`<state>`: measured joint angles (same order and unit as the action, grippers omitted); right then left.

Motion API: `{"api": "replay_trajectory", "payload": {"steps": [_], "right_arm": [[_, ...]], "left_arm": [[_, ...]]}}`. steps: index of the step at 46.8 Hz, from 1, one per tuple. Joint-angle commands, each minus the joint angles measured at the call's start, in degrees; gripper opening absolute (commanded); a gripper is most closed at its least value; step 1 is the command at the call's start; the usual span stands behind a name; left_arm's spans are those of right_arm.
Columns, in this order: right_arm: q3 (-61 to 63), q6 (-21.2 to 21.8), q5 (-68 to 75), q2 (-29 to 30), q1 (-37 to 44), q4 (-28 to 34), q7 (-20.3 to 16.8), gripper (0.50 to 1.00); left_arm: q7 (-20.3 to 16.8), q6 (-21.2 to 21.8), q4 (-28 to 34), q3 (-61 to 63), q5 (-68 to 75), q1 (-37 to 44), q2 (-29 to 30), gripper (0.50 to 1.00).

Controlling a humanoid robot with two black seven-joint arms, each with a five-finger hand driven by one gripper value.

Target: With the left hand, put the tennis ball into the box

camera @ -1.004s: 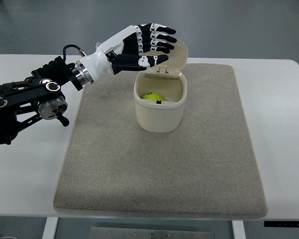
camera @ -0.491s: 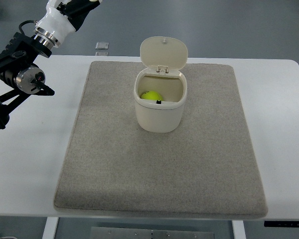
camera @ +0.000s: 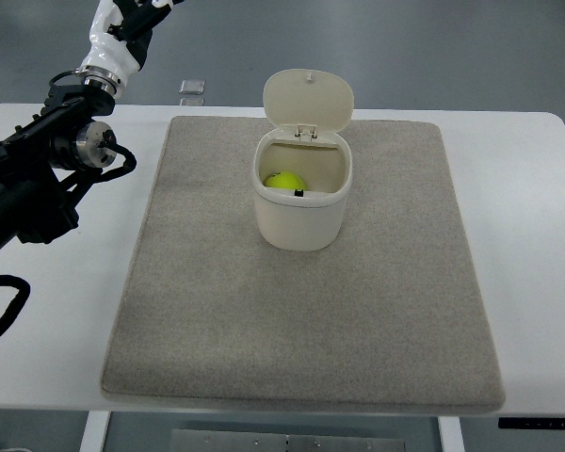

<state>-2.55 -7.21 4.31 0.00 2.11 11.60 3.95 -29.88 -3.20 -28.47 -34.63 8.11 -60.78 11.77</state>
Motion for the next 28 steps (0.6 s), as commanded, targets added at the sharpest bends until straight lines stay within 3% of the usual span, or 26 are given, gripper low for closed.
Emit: {"api": "replay_trajectory", "payload": {"steps": [1,13,28], "right_arm": [[0.0,0.0,0.0,0.0,0.0,0.0,0.0,0.901],[0.0,0.0,0.0,0.0,0.0,0.0,0.0,0.901],[0.0,0.0,0.0,0.0,0.0,0.0,0.0,0.903]], "left_arm": [[0.1,-0.2,2.8,0.1,-2.2,-0.6,-1.3,0.746],[0.0,-0.8,6.2,0.1,-5.6,-0.7,-2.1,0.773],[0.0,-1.5,8.7,0.1,-6.3,0.0,-3.9,0.887]]}}
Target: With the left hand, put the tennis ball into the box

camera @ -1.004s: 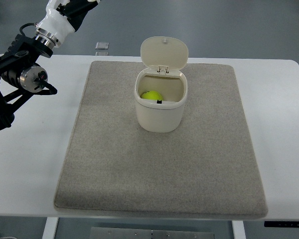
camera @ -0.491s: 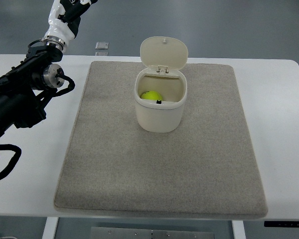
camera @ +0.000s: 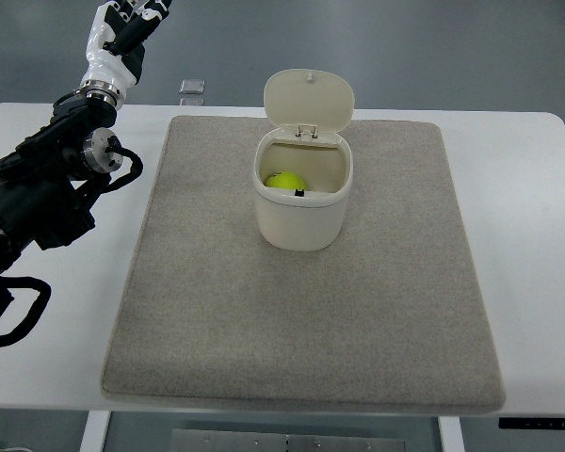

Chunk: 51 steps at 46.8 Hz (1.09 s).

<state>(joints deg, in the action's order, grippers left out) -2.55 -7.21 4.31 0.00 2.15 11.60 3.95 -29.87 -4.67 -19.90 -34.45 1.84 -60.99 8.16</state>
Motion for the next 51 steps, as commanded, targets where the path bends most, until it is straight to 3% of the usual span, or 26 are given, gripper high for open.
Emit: {"api": "replay_trajectory", "payload": {"steps": [1,3,18,26,51], "right_arm": [[0.0,0.0,0.0,0.0,0.0,0.0,0.0,0.901],[0.0,0.0,0.0,0.0,0.0,0.0,0.0,0.901],[0.0,0.0,0.0,0.0,0.0,0.0,0.0,0.901],[0.0,0.0,0.0,0.0,0.0,0.0,0.0,0.901],[-0.1,0.0,0.0,0.0,0.0,0.0,0.0,0.901]], "left_arm": [[0.0,0.0,0.1,-0.1,0.0,0.3,-0.2,0.891],[0.0,0.0,0.2,-0.2,0.0,0.3,-0.3,0.921],[0.0,0.1,1.5,-1.5,-0.1,0.3,-0.3,0.924],[0.0,0.1,2.7,-1.8,-1.5,0.6,-0.3,0.956],[-0.1,0.0,2.6,-1.0,-3.1,1.0,-0.2,0.964]]}}
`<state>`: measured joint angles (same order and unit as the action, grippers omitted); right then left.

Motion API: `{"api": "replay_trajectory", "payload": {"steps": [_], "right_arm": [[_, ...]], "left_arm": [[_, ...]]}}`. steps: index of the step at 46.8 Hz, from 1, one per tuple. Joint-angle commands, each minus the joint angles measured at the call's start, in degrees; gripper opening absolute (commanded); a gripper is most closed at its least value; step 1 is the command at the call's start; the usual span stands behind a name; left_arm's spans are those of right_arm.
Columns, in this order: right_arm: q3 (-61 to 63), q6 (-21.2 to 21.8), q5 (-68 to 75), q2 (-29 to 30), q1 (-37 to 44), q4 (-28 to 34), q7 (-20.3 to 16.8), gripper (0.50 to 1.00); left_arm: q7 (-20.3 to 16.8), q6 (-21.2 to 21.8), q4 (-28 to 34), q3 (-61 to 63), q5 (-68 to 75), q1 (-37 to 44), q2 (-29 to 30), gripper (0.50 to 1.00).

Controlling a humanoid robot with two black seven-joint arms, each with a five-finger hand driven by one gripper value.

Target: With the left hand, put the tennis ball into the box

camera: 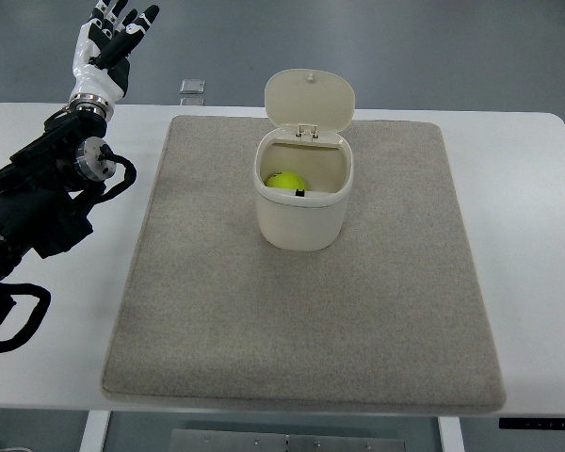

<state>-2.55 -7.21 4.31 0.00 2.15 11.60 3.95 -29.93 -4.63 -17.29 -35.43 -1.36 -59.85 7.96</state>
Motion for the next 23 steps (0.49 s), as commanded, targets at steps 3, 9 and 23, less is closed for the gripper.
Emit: {"api": "replay_trajectory", "payload": {"steps": [3,9,23], "right_arm": [[0.0,0.0,0.0,0.0,0.0,0.0,0.0,0.901],[0.0,0.0,0.0,0.0,0.0,0.0,0.0,0.901],[0.2,0.1,0.0,0.0,0.0,0.0,0.0,0.901]], "left_arm": [[0.0,0.1,0.0,0.0,0.1,-0.1,-0.1,0.964],[0.0,0.1,0.0,-0.1,0.0,-0.2,-0.1,0.964],[0.0,0.1,0.0,0.0,0.0,-0.2,0.0,0.964]]}}
